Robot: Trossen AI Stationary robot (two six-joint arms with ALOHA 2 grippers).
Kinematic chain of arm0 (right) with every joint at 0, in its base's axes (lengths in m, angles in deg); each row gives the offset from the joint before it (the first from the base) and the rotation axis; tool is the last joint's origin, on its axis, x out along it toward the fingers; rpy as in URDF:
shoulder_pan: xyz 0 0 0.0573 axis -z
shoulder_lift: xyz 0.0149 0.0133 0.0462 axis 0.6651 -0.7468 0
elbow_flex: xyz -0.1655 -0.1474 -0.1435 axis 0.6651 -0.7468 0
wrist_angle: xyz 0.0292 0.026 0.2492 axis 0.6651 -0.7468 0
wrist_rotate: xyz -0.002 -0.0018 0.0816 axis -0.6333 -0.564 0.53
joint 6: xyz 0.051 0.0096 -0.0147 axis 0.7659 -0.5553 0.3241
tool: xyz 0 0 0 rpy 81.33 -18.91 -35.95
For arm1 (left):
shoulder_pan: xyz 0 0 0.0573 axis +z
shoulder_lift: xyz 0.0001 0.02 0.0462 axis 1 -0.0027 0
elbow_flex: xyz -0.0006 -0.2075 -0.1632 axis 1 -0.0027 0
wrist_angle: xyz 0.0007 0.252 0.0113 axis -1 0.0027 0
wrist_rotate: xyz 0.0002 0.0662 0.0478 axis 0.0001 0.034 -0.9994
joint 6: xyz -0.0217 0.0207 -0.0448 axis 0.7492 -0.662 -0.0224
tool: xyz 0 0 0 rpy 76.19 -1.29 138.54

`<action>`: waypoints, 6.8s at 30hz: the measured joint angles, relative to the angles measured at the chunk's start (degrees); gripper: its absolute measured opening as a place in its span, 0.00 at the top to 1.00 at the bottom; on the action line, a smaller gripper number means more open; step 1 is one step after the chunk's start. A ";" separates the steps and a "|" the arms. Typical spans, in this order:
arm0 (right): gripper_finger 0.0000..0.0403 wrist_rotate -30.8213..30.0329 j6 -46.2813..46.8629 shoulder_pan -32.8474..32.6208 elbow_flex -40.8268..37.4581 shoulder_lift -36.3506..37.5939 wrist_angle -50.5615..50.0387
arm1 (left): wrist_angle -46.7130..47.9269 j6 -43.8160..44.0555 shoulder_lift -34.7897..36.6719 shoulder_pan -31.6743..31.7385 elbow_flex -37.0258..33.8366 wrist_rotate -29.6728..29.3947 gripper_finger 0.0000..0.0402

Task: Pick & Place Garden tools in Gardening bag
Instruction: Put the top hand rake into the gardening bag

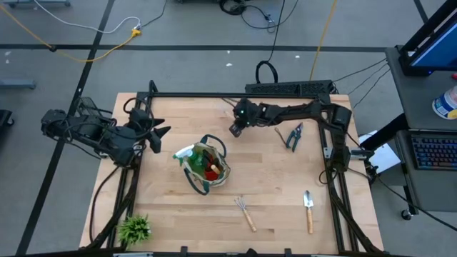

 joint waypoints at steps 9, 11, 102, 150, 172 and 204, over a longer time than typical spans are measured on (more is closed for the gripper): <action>0.86 -4.23 -6.53 -0.16 -0.14 10.72 0.02 | -4.21 -0.27 -2.54 0.00 0.00 -0.89 0.50; 0.86 -5.82 -8.95 -0.21 -0.14 13.13 -0.22 | -6.03 -0.43 -3.64 0.00 0.00 -1.37 0.50; 0.86 -43.23 -114.05 -42.80 -0.07 25.65 9.89 | -17.26 -12.42 -39.42 7.15 30.15 35.29 0.09; 0.86 -37.24 -115.13 -42.80 -0.08 25.65 8.88 | -18.66 -7.54 -45.90 12.48 30.05 49.98 0.76; 0.75 -37.38 -110.50 -42.80 -0.16 25.55 8.78 | -8.85 -6.53 -45.77 9.30 30.14 46.21 0.85; 0.75 -51.85 -79.68 -37.67 -0.07 29.78 14.55 | 0.28 2.31 -45.86 -1.56 30.01 25.97 0.85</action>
